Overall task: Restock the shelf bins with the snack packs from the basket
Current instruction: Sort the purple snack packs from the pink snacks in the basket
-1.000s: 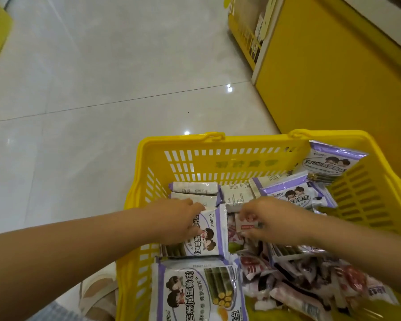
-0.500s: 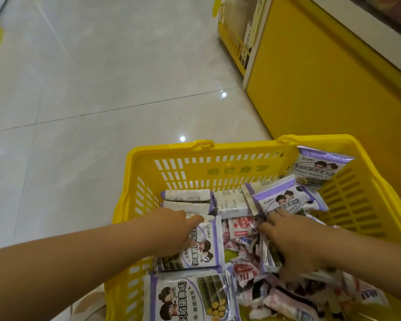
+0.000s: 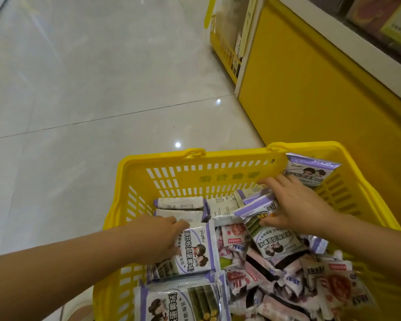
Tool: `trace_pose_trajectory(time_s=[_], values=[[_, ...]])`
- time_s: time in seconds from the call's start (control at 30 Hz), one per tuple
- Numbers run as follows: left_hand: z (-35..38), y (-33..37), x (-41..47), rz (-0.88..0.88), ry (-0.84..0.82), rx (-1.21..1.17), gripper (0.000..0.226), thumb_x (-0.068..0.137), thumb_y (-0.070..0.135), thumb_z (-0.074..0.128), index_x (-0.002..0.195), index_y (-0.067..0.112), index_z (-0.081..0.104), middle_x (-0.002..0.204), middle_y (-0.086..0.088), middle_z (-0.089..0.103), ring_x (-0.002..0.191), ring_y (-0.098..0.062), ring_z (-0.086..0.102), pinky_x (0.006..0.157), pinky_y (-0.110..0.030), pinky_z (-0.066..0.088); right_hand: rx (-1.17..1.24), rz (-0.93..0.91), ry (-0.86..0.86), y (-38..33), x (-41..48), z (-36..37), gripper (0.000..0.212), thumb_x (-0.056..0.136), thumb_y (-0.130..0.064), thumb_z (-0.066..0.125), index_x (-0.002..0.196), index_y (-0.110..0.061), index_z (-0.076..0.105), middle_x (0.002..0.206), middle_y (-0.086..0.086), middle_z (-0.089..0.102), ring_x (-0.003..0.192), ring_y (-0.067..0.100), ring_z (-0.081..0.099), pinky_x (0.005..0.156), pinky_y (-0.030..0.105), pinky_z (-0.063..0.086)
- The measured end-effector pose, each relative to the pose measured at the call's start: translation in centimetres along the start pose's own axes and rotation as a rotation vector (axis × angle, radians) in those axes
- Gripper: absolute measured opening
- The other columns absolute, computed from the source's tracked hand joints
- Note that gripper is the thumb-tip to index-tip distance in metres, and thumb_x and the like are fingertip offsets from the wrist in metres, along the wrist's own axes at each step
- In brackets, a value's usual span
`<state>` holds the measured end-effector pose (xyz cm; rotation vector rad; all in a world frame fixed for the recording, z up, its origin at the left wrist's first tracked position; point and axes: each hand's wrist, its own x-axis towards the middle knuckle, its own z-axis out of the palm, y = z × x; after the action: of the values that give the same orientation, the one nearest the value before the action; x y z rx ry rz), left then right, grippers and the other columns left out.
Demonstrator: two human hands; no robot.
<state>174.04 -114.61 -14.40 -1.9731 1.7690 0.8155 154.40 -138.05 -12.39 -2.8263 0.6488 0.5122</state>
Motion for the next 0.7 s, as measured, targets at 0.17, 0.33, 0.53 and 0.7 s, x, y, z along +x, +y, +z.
trace_pose_trajectory(time_s=[0.17,0.33,0.53,0.7], values=[[0.3,0.0,0.1,0.009,0.012,-0.023,0.060,0.099,0.048,0.039,0.150,0.027,0.016,0.135,-0.002,0.050,0.109,-0.026,0.057,0.074,-0.034,0.042,-0.263,-0.122,-0.232,-1.8,1.1,-2.2,0.064,0.075,-0.057,0.066,0.128,-0.026,0.047,0.109,-0.004,0.050,0.095,0.018,0.051,0.075,0.035,0.051],[0.1,-0.1,-0.2,0.013,0.035,0.044,0.054,0.099,0.046,0.039,0.146,0.025,0.025,0.126,-0.003,0.057,0.108,-0.026,0.057,0.079,-0.035,0.044,-0.284,-0.132,-0.321,-3.4,0.4,-4.1,0.049,0.081,-0.046,0.064,0.121,-0.025,0.046,0.090,-0.006,0.054,0.079,0.018,0.052,0.064,0.029,0.044],[-3.6,-1.2,-2.3,0.131,0.678,0.053,0.024,0.088,0.025,0.045,0.104,0.024,0.062,0.097,0.006,0.068,0.080,-0.018,0.066,0.074,-0.031,0.050,0.054,-0.153,0.179,-4.7,0.0,-8.2,0.053,0.077,-0.059,0.062,0.120,-0.034,0.045,0.074,-0.019,0.050,0.066,0.005,0.049,0.049,0.021,0.031],[-5.6,-2.8,-3.5,0.095,0.998,-0.127,0.016,0.088,0.022,0.045,0.102,0.024,0.051,0.095,0.003,0.065,0.081,-0.019,0.064,0.073,-0.030,0.048,0.697,-0.112,0.305,-9.3,0.5,-2.6,0.058,0.083,-0.044,0.069,0.131,-0.034,0.040,0.116,-0.017,0.056,0.102,0.003,0.055,0.083,0.025,0.047]])
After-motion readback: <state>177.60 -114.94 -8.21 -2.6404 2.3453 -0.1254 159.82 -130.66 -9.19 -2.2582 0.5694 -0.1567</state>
